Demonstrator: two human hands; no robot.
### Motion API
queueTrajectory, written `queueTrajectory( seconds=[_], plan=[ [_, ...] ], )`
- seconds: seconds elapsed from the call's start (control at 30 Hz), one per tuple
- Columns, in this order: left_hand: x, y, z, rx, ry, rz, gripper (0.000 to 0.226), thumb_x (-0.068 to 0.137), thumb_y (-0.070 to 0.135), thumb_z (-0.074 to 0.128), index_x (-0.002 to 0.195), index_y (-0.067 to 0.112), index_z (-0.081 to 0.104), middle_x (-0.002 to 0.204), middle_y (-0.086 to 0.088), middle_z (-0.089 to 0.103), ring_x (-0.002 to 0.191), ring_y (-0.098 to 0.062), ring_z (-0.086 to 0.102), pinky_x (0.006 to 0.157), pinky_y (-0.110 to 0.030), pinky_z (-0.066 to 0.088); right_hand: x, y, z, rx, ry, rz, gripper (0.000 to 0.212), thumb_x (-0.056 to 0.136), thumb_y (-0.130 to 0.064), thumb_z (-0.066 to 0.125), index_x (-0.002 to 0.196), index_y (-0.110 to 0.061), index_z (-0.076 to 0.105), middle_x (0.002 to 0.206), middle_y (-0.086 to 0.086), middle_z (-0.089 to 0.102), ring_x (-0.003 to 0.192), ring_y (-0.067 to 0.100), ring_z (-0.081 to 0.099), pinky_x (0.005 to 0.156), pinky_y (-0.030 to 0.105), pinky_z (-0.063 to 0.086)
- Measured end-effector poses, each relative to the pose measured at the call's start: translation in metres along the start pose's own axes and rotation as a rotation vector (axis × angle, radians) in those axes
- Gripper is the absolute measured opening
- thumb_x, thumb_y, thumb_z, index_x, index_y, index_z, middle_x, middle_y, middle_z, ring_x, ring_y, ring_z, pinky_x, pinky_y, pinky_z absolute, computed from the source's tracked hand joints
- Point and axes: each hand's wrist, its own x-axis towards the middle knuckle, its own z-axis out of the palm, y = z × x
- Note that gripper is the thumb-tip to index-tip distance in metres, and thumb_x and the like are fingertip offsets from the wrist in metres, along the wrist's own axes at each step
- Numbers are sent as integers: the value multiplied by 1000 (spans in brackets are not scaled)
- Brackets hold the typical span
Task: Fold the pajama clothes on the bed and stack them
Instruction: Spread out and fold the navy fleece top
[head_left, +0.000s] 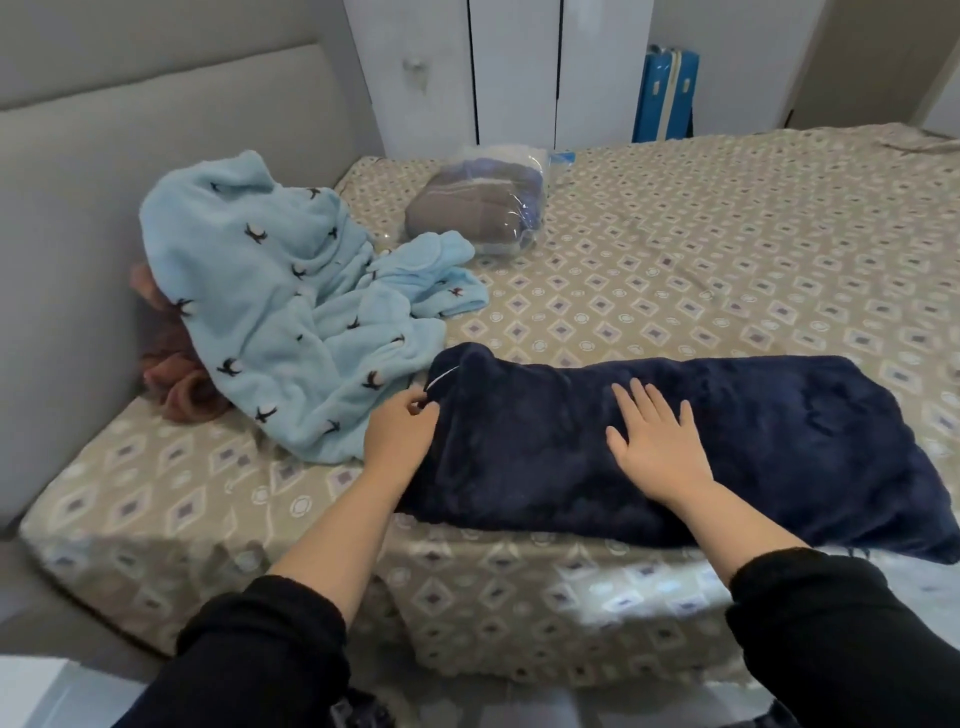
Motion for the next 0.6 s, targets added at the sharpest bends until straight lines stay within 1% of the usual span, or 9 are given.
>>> queueTrajectory(
  seconds=[0.1,0.17,0.2,0.23,0.33,0.4,0.5,0.53,0.6],
  plan=[
    [11,-7,2,-117,-173,-171,36,88,36,62,116,12,65,110,-4,67,104,-24,62,85,-31,48,0,1,2,-3,-3,7,64,97,-47,18,154,-25,0,162,-1,0,149,17,-1,118,47,1],
    [14,-12,7,-304,-237,-249,23,86,35,68,86,12,68,85,-5,69,83,-20,63,67,-26,50,0,1,1,-6,-4,7,63,97,-47,18,154,-25,0,162,-1,0,149,17,-1,118,47,1],
    [15,-14,9,-340,-209,-242,24,85,32,70,72,12,63,73,-4,65,74,-19,60,60,-25,47,0,1,1,-3,-1,8,63,98,-47,19,154,-25,0,162,-1,0,149,17,-1,118,47,1],
    [18,-15,8,-300,-145,-182,28,85,28,70,67,10,59,68,-5,62,71,-19,57,60,-27,45,1,1,1,2,1,9,63,98,-46,19,154,-25,1,162,-1,0,149,16,-1,118,47,1],
    [29,-22,-5,-31,169,37,26,88,22,65,70,4,60,70,-5,61,72,-23,55,69,-34,41,1,2,3,12,-3,11,63,97,-46,18,154,-26,0,162,-2,-1,148,16,-2,118,46,0],
    [32,-30,-16,15,275,47,24,89,19,62,69,6,57,73,-5,60,76,-26,55,67,-33,38,2,3,5,5,-1,12,63,97,-46,19,154,-26,0,162,-2,-1,148,15,-2,119,47,0],
    [35,-38,-14,195,134,-39,21,93,17,54,73,10,53,78,-6,60,83,-30,57,67,-32,35,3,3,5,1,1,14,63,97,-45,19,154,-25,1,162,-2,-1,148,15,-1,119,47,1],
    [35,-35,-10,241,88,-47,18,94,16,51,78,9,54,83,-8,62,83,-28,56,67,-33,36,4,3,6,0,2,15,63,97,-45,19,154,-25,1,162,-2,0,148,16,-1,118,47,2],
    [33,-19,-4,217,116,-1,16,97,15,45,97,5,57,95,-9,62,88,-26,55,74,-36,41,4,3,7,-1,3,17,63,96,-45,19,154,-25,1,162,-2,0,148,15,-1,118,47,1]
  ],
)
